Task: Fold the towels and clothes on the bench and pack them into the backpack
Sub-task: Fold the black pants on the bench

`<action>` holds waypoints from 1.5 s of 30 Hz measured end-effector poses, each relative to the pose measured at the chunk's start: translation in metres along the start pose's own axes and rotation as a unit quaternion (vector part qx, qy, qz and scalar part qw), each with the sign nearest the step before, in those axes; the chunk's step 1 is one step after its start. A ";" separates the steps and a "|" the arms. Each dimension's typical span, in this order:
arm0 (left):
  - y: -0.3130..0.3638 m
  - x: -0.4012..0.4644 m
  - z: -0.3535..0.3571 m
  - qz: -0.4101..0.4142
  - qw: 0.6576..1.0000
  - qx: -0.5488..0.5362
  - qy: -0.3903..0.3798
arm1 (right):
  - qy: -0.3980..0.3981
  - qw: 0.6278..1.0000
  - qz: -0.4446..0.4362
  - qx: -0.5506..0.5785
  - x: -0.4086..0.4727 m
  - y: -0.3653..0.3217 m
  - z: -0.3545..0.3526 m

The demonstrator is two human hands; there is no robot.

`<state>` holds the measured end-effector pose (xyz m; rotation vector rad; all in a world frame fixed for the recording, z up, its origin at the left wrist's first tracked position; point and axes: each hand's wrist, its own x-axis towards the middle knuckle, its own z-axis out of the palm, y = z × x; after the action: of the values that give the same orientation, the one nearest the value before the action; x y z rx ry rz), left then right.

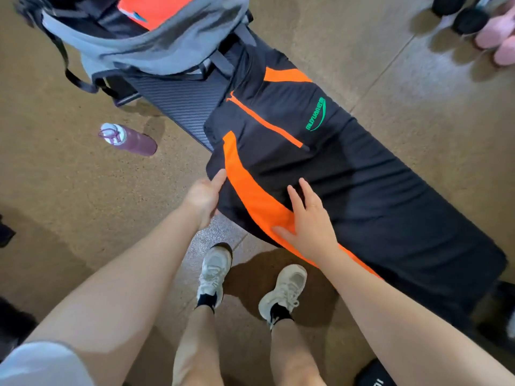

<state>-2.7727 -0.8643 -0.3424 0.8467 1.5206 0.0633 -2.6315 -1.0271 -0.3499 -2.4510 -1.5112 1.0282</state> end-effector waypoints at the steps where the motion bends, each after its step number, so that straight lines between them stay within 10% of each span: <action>1: 0.002 0.000 -0.003 -0.039 0.998 -0.039 -0.026 | 0.021 1.000 -0.010 -0.001 -0.003 -0.008 0.003; 7: -0.004 0.010 -0.032 -0.055 0.982 0.001 -0.183 | 0.120 0.991 0.062 0.004 -0.002 -0.036 0.030; 12: -0.015 0.007 -0.055 0.057 0.939 0.161 -0.297 | 0.145 0.927 0.206 0.278 0.005 -0.046 0.022; 18: -0.033 0.038 -0.073 0.126 0.957 0.233 -0.115 | 0.069 0.960 0.147 0.228 0.000 -0.046 0.028; 23: -0.052 0.043 -0.066 0.035 0.858 0.512 0.011 | -0.035 0.945 0.219 0.242 -0.021 -0.042 0.052; 32: -0.077 -0.045 0.085 0.265 0.752 0.548 -0.255 | 0.114 0.691 0.497 0.512 -0.124 0.057 0.049; 37: -0.122 -0.083 0.176 0.399 0.605 0.627 -0.286 | 0.234 0.411 0.590 0.654 -0.185 0.131 0.056; 42: -0.155 -0.096 0.234 0.487 0.460 0.697 -0.255 | 0.328 0.355 0.607 0.631 -0.208 0.194 0.072; 45: -0.171 -0.098 0.255 0.497 0.432 0.721 -0.217 | 0.348 0.342 0.635 0.598 -0.215 0.218 0.083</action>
<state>-2.6371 -1.1531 -0.3916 2.7798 -0.0470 -0.6640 -2.5746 -1.3362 -0.3937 -1.6787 1.3714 0.3910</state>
